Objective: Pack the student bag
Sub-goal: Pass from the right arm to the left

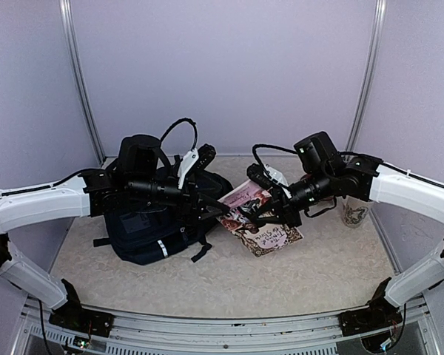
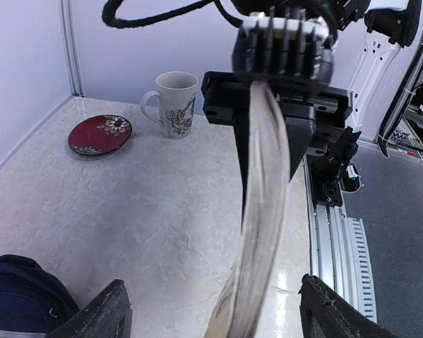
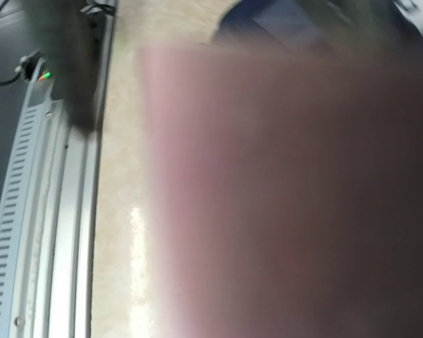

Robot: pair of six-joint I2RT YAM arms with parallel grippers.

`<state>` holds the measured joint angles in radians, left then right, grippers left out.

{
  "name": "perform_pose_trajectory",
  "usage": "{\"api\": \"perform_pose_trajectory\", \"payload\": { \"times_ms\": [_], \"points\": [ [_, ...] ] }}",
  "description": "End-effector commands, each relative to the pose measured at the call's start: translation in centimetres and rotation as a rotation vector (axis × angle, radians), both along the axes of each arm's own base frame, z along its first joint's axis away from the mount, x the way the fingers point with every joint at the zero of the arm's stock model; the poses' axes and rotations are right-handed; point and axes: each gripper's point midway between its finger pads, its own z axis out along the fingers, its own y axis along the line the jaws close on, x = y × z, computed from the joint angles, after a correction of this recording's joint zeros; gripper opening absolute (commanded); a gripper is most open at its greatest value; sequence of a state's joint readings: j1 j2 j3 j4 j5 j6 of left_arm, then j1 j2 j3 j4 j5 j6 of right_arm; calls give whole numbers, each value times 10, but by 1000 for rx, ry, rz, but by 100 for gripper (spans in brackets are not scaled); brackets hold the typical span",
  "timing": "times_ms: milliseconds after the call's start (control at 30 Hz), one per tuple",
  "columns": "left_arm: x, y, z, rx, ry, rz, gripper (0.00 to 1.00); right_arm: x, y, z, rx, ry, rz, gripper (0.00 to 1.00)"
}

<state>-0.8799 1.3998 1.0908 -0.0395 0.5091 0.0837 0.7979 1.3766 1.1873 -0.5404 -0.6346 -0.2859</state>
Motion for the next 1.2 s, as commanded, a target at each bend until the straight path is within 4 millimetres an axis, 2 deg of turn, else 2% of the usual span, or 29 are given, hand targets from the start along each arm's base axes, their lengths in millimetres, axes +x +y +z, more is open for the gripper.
{"api": "perform_pose_trajectory", "payload": {
  "times_ms": [0,167,233,300,367,433,467,600,667,733,867,967,1033,1167],
  "points": [
    [-3,-5,3,47,-24,-13,80,-16,4,37,80,-141,108,0],
    [-18,-19,3,74,-60,-66,78,-14,6,43,86,-172,119,0],
    [-19,-28,6,70,-56,-69,72,-12,8,43,82,-179,120,0],
    [-22,-35,8,61,-46,-93,56,-8,9,41,70,-185,115,0],
    [-26,-38,12,50,-52,-109,33,-6,10,42,70,-193,111,0],
    [-28,-38,11,47,-60,-113,5,-7,10,44,77,-201,111,0],
    [-28,-37,11,43,-65,-106,0,-6,9,46,85,-210,108,0],
    [-28,-32,22,-7,-93,-78,0,-2,6,46,95,-239,71,0],
    [-21,-28,31,-42,-114,-15,0,8,5,49,101,-268,14,1],
    [-11,-22,44,-96,-131,67,0,16,2,49,119,-304,-43,14],
    [-1,-6,80,-256,-184,182,0,29,-3,65,209,-374,-122,52],
    [-9,-3,98,-302,-213,149,0,37,-10,80,283,-380,-168,65],
    [-20,0,111,-339,-231,107,0,39,-17,95,374,-366,-177,79],
    [-37,11,134,-441,-258,48,0,34,-38,119,583,-294,-166,99]
  ]
}}
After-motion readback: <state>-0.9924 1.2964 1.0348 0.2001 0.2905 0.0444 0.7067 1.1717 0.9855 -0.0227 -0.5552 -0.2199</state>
